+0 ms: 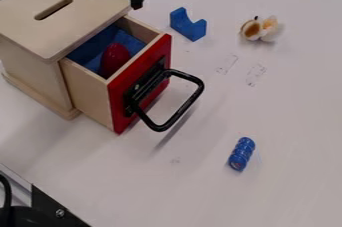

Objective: Closed the drawer.

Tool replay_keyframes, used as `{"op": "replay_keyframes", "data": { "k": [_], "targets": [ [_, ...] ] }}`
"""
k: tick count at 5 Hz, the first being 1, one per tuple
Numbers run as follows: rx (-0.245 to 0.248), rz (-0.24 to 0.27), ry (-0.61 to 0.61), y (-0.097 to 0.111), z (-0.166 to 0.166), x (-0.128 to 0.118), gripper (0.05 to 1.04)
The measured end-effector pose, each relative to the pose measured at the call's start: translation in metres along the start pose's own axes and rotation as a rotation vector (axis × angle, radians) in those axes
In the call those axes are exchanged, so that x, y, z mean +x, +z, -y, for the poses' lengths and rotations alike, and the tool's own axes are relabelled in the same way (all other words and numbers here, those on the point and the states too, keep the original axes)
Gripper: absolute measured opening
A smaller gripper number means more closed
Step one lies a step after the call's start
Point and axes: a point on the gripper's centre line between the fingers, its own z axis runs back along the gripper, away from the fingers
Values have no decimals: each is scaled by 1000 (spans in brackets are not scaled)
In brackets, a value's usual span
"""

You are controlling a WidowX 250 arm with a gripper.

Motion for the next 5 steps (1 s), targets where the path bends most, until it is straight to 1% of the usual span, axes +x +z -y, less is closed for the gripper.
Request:
{"op": "replay_keyframes", "data": {
  "k": [1, 2, 3, 4, 5],
  "targets": [
    [-3, -23, 4, -5, 1, -5, 989],
    [25, -42, 62, -5, 10, -7, 989],
    [45, -48, 149, -8, 23, -11, 989],
    [17, -151, 346, -15, 41, -21, 989],
    [2, -162, 529, -13, 60, -23, 989]
  ]
}}
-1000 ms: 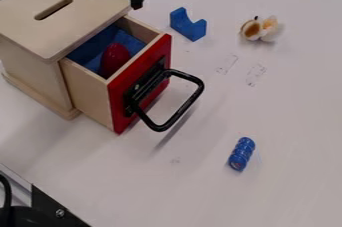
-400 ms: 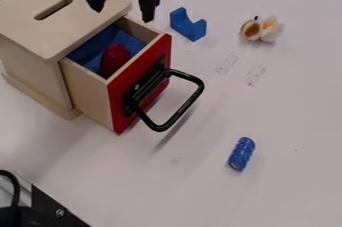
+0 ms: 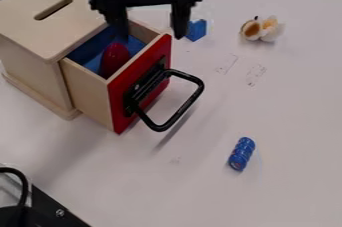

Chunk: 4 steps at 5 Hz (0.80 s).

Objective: Closed the drawer.

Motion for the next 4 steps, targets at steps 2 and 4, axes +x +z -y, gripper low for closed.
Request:
{"op": "replay_keyframes", "data": {
  "k": [2, 4],
  "targets": [
    [40, 7, 332, -13, 12, -18, 989],
    [57, 72, 680, -32, 5, -22, 989]
  ]
}}
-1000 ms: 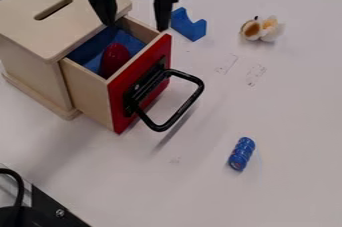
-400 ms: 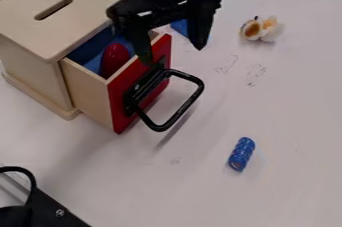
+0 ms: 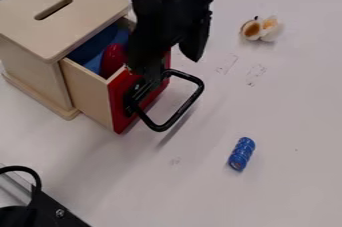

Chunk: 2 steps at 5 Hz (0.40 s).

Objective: Closed the drawer.

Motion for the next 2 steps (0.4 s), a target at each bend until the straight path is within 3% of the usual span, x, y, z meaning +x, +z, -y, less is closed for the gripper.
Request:
{"op": "replay_keyframes", "data": {
  "k": [2],
  "targets": [
    [29, -56, 117, -23, 2, 11, 989]
  ]
}}
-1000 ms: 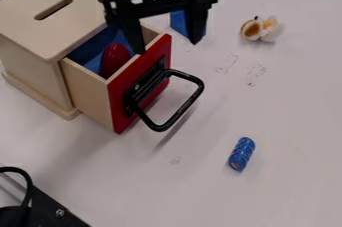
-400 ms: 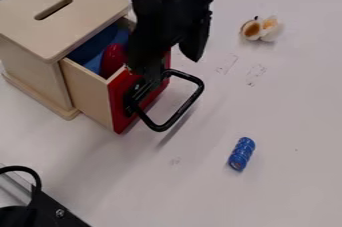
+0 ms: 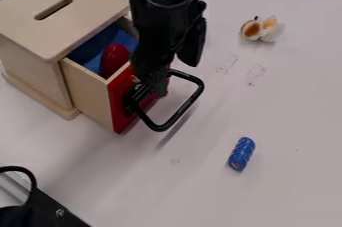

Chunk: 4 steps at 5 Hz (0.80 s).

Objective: Closed the drawer.

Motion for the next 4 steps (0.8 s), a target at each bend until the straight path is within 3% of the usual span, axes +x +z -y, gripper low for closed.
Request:
{"op": "replay_keyframes", "data": {
  "k": [2, 4],
  "targets": [
    [64, -9, -25, -23, 7, 12, 989],
    [108, 38, -22, -28, 6, 29, 990]
  ]
}}
